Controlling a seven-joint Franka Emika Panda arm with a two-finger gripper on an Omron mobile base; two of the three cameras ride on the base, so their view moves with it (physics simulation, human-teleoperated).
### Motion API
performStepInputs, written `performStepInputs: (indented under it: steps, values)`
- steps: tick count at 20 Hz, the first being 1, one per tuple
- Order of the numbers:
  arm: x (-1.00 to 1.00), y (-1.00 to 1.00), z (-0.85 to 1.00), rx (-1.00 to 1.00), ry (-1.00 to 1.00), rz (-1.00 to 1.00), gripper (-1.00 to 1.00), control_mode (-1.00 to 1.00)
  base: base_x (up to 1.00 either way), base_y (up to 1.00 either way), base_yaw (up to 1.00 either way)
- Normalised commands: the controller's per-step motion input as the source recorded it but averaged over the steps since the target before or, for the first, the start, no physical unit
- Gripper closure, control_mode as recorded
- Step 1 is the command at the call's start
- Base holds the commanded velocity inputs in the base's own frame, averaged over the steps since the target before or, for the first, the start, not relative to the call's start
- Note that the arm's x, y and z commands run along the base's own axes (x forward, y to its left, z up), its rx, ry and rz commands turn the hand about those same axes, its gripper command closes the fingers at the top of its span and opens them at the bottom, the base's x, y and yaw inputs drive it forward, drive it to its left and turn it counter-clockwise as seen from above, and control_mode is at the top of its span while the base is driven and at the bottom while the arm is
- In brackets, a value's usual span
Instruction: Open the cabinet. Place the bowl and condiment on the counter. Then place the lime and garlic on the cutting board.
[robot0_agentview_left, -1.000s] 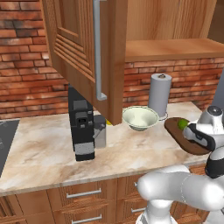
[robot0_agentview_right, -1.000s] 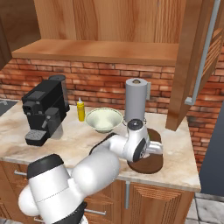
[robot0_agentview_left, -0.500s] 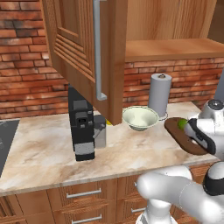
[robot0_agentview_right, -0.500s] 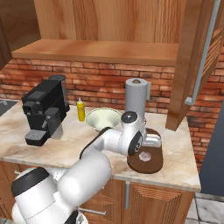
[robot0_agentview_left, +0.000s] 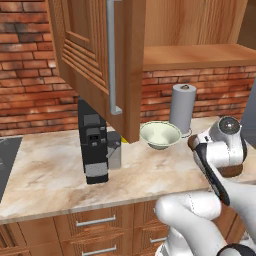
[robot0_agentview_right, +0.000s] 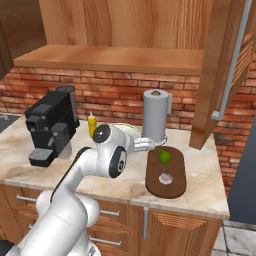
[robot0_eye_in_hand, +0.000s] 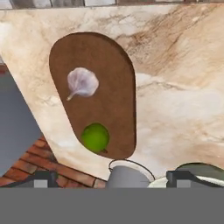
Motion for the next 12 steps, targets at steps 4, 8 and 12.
performStepInputs:
  steps: [4,8,12]
  values:
    - [-0.24,1.00,0.72,-0.15,-0.08,0.28,-1.00,-1.00,0.00,0.00,0.00]
    - [-0.31,1.00,0.72,-0.10,-0.06,0.25,-1.00,-1.00,0.00,0.00,0.00]
    - [-0.30,0.77,0.81,-0.02,-0.04,0.19,-1.00,-1.00,0.00,0.00,0.00]
